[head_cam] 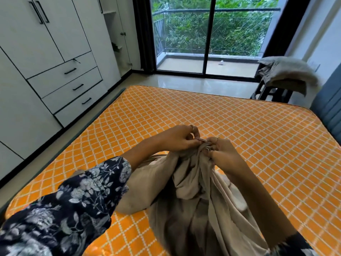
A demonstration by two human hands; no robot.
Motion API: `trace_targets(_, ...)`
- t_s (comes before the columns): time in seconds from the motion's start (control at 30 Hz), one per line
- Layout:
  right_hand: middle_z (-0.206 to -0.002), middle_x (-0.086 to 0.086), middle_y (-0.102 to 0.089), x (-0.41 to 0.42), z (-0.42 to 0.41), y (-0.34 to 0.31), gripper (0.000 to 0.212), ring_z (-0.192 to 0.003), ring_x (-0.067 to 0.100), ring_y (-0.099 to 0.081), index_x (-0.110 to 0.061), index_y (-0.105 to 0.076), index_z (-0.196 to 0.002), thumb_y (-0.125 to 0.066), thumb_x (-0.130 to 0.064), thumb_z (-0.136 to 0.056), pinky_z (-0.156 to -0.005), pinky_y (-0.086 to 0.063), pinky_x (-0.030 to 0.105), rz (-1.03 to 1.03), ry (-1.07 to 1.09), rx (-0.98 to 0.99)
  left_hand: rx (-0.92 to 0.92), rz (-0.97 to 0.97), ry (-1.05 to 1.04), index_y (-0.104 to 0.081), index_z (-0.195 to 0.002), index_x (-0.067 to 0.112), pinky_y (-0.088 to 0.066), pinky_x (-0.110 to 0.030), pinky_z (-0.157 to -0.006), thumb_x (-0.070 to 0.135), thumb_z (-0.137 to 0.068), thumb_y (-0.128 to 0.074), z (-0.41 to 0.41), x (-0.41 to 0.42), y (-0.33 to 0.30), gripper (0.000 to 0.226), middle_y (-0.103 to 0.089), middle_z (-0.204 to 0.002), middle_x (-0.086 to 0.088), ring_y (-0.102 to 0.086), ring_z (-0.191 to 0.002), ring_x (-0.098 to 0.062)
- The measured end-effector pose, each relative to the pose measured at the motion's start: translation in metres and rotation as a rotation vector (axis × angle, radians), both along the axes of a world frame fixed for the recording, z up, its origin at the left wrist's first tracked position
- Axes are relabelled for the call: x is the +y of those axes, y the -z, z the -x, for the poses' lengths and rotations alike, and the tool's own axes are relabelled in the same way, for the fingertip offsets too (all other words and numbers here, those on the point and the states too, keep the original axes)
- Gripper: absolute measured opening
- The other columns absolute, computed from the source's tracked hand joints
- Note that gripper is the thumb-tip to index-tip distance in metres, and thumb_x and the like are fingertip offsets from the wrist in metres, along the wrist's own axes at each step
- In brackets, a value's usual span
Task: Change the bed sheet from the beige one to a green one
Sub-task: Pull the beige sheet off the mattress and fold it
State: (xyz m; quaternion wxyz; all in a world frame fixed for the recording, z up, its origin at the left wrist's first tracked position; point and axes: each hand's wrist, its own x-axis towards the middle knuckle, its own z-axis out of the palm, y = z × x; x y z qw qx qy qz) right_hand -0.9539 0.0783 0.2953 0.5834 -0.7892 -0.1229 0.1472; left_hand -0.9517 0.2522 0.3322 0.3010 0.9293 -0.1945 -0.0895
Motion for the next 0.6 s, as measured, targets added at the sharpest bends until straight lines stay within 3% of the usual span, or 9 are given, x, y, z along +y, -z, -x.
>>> trace_targets(0.07, -0.071, 0.009, -0.064, -0.005, -0.001, -0.004, 0.022, -0.063, 0.015, -0.061, -0.004, -0.063, -0.085, -0.051, 0.015, -0.086, -0.054, -0.047, 0.024, -0.003, -0.037, -0.013, 0.196, 0.143, 0.01, -0.056, -0.101, 0.013, -0.047, -0.028, -0.068, 0.031, -0.093, -0.06, 0.004, 0.018, 0.011, 0.02, -0.064, -0.081, -0.008, -0.059, -0.072, -0.012)
trace_targets(0.13, -0.069, 0.007, -0.065, -0.011, -0.003, -0.004, 0.022, -0.058, 0.01, -0.062, -0.004, -0.062, -0.086, -0.052, 0.016, -0.087, -0.049, -0.045, 0.019, -0.045, -0.029, 0.009, 0.311, 0.138, 0.063, -0.059, -0.105, 0.006, -0.05, -0.035, -0.075, 0.034, -0.09, -0.064, 0.008, 0.035, 0.032, 0.032, -0.065, -0.092, -0.011, -0.062, -0.082, -0.021)
trace_targets(0.2, -0.061, 0.0, -0.066, -0.021, -0.005, -0.002, 0.026, -0.052, 0.006, -0.061, -0.006, -0.061, -0.085, -0.049, 0.017, -0.088, -0.045, -0.043, 0.016, -0.102, 0.007, 0.024, 0.387, 0.053, 0.062, -0.063, -0.11, 0.007, -0.053, -0.032, -0.076, 0.031, -0.09, -0.066, 0.011, 0.048, 0.058, 0.032, -0.07, -0.102, -0.006, -0.066, -0.088, -0.018)
trace_targets(0.37, -0.06, -0.001, -0.065, -0.056, -0.005, -0.006, 0.029, -0.053, 0.009, -0.059, -0.007, -0.061, -0.085, -0.045, 0.017, -0.089, -0.048, -0.044, 0.022, -0.138, 0.11, 0.038, 0.365, -0.319, -0.015, -0.059, -0.123, 0.015, -0.037, -0.02, -0.079, 0.037, -0.089, -0.064, 0.014, 0.076, 0.129, 0.041, -0.057, -0.119, 0.006, -0.054, -0.102, -0.013)
trace_targets(0.47, -0.059, -0.001, -0.067, -0.079, -0.004, -0.014, 0.028, -0.051, 0.008, -0.062, -0.005, -0.06, -0.084, -0.044, 0.017, -0.088, -0.048, -0.05, 0.017, -0.186, 0.223, 0.073, 0.395, -0.373, -0.108, -0.06, -0.121, 0.016, -0.038, -0.023, -0.075, 0.035, -0.091, -0.06, 0.018, 0.092, 0.159, 0.035, -0.062, -0.117, -0.003, -0.056, -0.099, -0.017)
trace_targets(0.6, -0.059, -0.004, -0.069, -0.113, -0.008, -0.017, 0.027, -0.052, 0.003, -0.063, -0.007, -0.059, -0.085, -0.043, 0.013, -0.092, -0.049, -0.051, 0.014, -0.234, 0.462, 0.067, 0.351, -0.437, -0.166, -0.066, -0.09, 0.013, -0.038, -0.028, -0.065, 0.029, -0.094, -0.056, 0.02, 0.135, 0.173, 0.019, -0.068, -0.096, -0.011, -0.058, -0.081, -0.018)
